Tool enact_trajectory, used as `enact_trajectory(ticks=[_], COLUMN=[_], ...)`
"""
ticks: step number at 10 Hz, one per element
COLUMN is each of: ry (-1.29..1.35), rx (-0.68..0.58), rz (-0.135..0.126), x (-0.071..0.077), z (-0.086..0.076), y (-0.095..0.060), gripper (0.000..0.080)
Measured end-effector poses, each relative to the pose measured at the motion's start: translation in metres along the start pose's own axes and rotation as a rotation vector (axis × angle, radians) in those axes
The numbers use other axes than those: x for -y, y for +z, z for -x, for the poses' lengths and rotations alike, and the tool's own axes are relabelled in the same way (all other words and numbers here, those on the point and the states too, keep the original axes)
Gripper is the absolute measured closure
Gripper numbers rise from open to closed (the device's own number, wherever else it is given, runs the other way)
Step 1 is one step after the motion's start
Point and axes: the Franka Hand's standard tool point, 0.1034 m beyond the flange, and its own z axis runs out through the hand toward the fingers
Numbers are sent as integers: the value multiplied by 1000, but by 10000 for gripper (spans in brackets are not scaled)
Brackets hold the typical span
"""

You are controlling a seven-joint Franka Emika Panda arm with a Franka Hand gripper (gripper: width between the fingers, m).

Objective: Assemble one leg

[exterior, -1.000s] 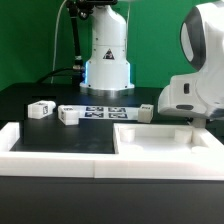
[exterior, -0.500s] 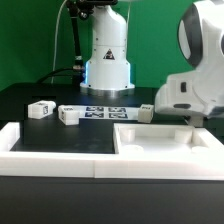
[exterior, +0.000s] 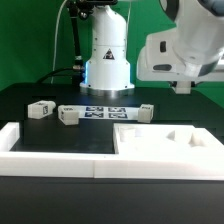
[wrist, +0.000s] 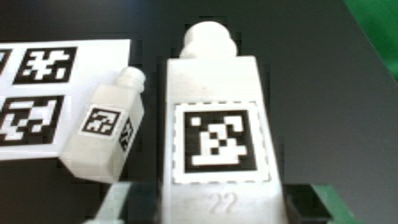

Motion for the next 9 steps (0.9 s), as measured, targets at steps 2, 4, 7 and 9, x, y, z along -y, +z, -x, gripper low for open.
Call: enact_trajectory(ticks=[2,4,7,9], ry=[0,-45,-56,-58], rx=[-157,-297,-490,-671], rz=[-16,-26,-44,-48], x=[4,-11,-15,-13], z=[-12,-18,-13,-22], y=[-7,-14,-55,-59], gripper=[507,507,507,507])
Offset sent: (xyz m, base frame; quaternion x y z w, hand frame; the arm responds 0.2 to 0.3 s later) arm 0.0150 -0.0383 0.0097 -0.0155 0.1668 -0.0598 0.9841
